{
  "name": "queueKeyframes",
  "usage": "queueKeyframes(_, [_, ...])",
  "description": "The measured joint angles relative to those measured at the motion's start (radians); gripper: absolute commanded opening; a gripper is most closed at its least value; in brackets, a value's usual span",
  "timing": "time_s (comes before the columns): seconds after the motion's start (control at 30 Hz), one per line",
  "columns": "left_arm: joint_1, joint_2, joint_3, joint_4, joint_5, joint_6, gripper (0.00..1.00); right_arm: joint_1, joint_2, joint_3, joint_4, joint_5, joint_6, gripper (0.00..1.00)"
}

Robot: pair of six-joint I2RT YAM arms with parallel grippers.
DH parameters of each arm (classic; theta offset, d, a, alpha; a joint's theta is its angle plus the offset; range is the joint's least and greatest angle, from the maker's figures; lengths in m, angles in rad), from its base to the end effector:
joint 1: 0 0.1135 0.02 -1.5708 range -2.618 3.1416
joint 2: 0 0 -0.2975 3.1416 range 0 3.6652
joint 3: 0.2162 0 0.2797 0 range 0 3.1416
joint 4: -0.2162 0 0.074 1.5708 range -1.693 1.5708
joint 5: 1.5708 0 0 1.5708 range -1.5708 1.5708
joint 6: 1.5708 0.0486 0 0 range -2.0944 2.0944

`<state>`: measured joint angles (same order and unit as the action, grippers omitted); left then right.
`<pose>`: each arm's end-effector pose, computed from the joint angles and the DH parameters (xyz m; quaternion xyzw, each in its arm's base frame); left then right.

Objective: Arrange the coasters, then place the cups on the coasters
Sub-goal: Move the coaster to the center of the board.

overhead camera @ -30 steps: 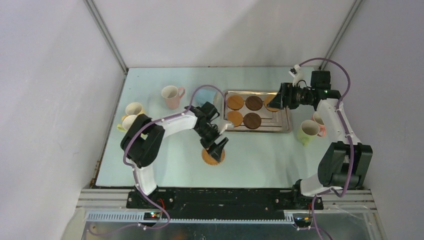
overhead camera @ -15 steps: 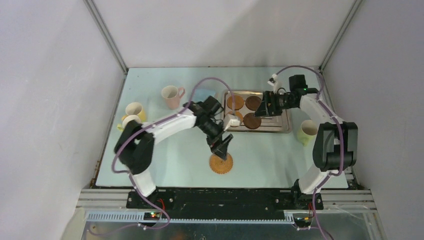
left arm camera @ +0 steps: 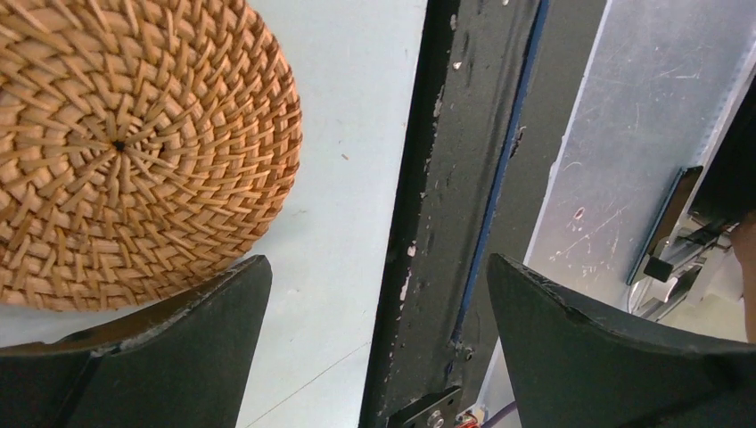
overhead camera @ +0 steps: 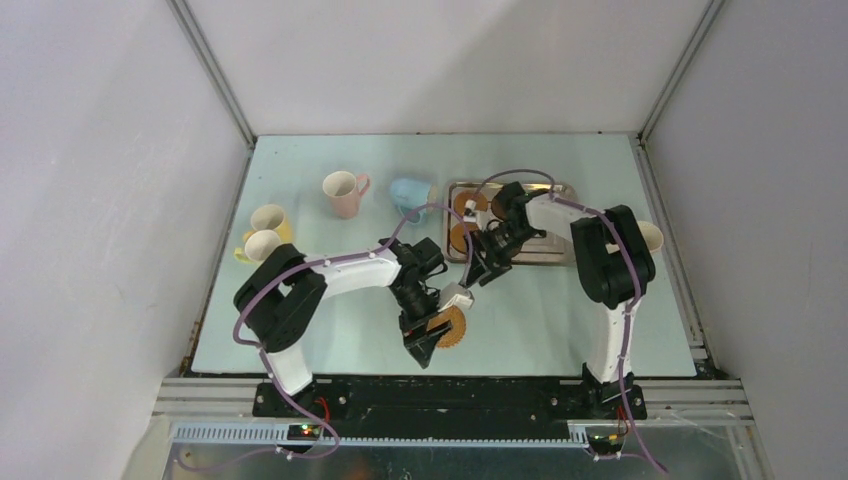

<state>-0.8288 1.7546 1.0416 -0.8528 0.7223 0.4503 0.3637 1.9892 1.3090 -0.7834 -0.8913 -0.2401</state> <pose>0.1931 -0.2582 0.1622 -0.5590 -0.7501 0.3475 0.0642 0.3624 0.1784 0.1562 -0.2900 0.8534 0.4326 0.0217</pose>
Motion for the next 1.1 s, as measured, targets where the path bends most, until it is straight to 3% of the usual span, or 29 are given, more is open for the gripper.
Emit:
queueKeyframes(0.17, [-0.025,-0.001,0.0,-0.002,0.012,0.003,0.98,0.069,0.029,0.051,-0.051,-0.003,-0.021,0.89])
queueKeyframes(0.53, [-0.087,0.028,0.016,0.072,-0.019,-0.13,0.98,0.045,0.064,0.067,-0.076,-0.025,-0.024,0.89])
queueKeyframes(0.97, [-0.099,0.012,0.049,0.282,-0.24,-0.247,0.98,0.009,0.066,0.081,-0.07,-0.043,-0.009,0.89])
queueKeyframes(1.1, [-0.076,0.007,0.063,0.337,-0.248,-0.249,0.98,-0.026,0.066,0.081,-0.057,-0.049,0.016,0.89])
